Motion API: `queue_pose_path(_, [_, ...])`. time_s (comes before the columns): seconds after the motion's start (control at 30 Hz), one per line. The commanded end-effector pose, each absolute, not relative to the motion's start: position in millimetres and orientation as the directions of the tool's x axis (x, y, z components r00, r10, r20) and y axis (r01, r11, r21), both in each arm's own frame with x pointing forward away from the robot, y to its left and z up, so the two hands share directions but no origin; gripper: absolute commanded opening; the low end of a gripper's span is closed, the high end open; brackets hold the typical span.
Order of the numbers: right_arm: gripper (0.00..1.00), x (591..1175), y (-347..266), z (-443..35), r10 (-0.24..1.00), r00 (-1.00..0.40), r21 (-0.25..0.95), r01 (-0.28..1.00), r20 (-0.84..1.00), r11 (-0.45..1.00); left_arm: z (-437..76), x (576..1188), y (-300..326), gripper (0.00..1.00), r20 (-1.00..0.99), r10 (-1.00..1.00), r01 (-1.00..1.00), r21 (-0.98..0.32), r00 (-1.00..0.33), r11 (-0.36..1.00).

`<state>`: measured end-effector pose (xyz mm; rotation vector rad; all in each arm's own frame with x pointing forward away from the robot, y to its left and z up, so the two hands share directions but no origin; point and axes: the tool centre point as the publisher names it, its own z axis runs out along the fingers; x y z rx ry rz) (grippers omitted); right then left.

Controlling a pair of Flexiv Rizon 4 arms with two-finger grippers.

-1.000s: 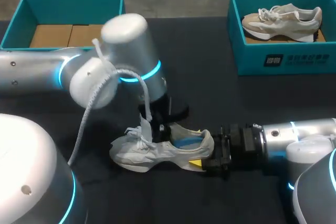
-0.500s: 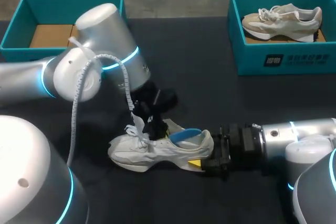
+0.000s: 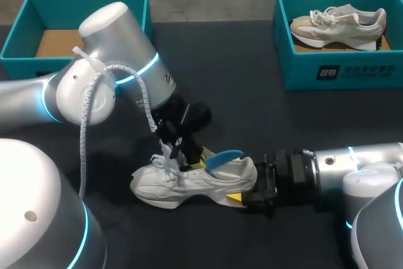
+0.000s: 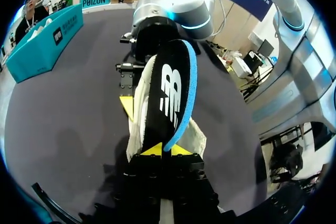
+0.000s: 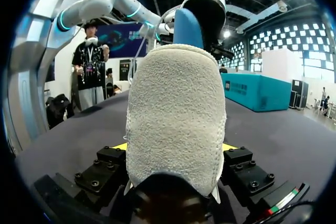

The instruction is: Take the shoe out of the shoebox, open the shoe tongue, remove and reinsert the insole, then place the shoe into the shoebox

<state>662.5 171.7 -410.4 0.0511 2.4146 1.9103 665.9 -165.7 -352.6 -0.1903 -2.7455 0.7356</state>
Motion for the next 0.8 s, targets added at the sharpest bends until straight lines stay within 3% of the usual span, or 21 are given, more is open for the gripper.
queue_pose_path(0.03, [0.0, 661, 172, -409, 0.062, -0.998, 0.972, -0.012, -0.028, 0.236, -350, 662, -168, 0.0, 0.235, 0.191, 0.047, -0.509, -0.953, 0.859])
queue_pose_path(0.27, [0.0, 661, 172, -409, 0.062, -0.998, 0.972, -0.012, -0.028, 0.236, -351, 658, -176, 0.01, 0.204, 0.178, 0.056, -0.491, -0.963, 0.87])
queue_pose_path(0.37, [0.0, 661, 172, -409, 0.062, -0.998, 0.972, -0.012, -0.028, 0.236, -344, 659, -175, 0.17, 0.184, 0.174, 0.061, -0.498, -0.967, 0.865])
queue_pose_path(0.43, [0.0, 661, 172, -409, 0.062, -0.998, 0.972, -0.012, -0.028, 0.236, -336, 660, -174, 0.34, 0.157, 0.168, 0.066, -0.508, -0.973, 0.859])
queue_pose_path(0.67, [0.0, 661, 172, -409, 0.062, -0.998, 0.972, -0.012, -0.028, 0.236, -317, 656, -171, 0.48, 0.081, 0.162, 0.096, -0.528, -0.983, 0.844])
queue_pose_path(0.73, [0.0, 661, 172, -409, 0.062, -0.998, 0.972, -0.012, -0.028, 0.236, -314, 653, -170, 0.63, 0.06, 0.161, 0.105, -0.53, -0.985, 0.842])
queue_pose_path(0.8, [0.0, 661, 172, -409, 0.062, -0.998, 0.972, -0.012, -0.028, 0.236, -311, 650, -170, 0.65, 0.035, 0.16, 0.117, -0.529, -0.987, 0.841])
